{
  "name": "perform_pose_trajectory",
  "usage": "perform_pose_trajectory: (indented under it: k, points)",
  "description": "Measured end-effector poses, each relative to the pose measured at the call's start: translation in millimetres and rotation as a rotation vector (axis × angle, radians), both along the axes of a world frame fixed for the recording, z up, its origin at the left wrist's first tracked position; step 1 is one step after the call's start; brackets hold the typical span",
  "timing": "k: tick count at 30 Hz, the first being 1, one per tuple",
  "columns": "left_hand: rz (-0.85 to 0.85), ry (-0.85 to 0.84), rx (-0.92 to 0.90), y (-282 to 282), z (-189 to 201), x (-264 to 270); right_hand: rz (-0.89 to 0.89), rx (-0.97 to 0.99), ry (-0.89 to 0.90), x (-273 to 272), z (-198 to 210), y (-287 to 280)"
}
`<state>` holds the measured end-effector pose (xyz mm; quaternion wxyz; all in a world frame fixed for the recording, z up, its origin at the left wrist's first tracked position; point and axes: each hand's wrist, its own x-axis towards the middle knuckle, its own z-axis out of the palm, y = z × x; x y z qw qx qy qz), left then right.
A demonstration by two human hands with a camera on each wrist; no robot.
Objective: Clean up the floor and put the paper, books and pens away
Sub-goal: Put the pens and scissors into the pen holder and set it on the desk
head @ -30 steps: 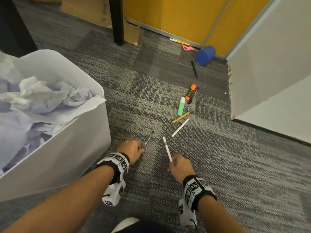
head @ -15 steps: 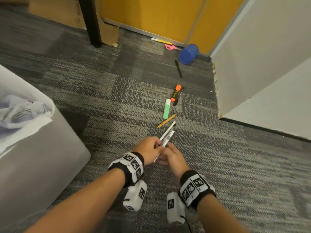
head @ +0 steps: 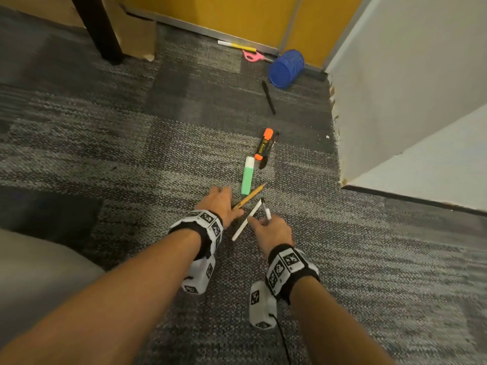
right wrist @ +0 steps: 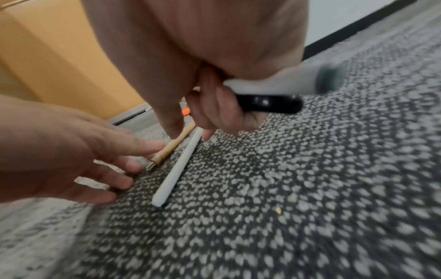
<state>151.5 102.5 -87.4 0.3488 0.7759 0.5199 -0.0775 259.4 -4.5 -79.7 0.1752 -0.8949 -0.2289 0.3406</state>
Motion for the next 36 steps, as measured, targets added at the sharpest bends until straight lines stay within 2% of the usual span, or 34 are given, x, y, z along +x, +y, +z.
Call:
perform_pose_trajectory:
  k: [6, 10, 12, 15, 18, 23, 27, 30, 33, 36]
  points:
    - [0.067, -0.115, 0.059, 0, -20, -8, 0.033, -0.084, -0.004, 5, -5, 13]
    - [-0.023, -0.092, 0.058, 4, -20, -10, 0.163, -0.165, -0.06, 4, 7, 9]
    - [-0.136, 0.024, 0.082, 3, -14, -11, 0.209, -0.159, -0.098, 2, 9, 4]
    - [-0.308, 0.263, 0.139, -3, 3, -10, 0.18, -0.138, -0.099, 2, 14, -3]
    - [-0.394, 0.34, 0.025, -2, 24, -10, 0.194, -0.129, -0.087, 9, 31, -6]
    - [-0.378, 0.077, -0.17, 6, 64, -2, 0.247, 0.05, -0.133, 22, 78, 1]
    - [-0.253, -0.177, -0.27, 23, 117, 15, 0.38, 0.159, -0.119, 29, 115, 13]
    - [-0.145, -0.344, -0.368, 39, 143, 33, 0.406, 0.211, -0.106, 41, 134, 28]
    - [-0.034, -0.504, -0.468, 54, 155, 48, 0.388, 0.209, -0.202, 53, 139, 45]
    - [0.142, -0.616, -0.482, 66, 140, 51, 0.32, 0.14, -0.236, 65, 136, 58]
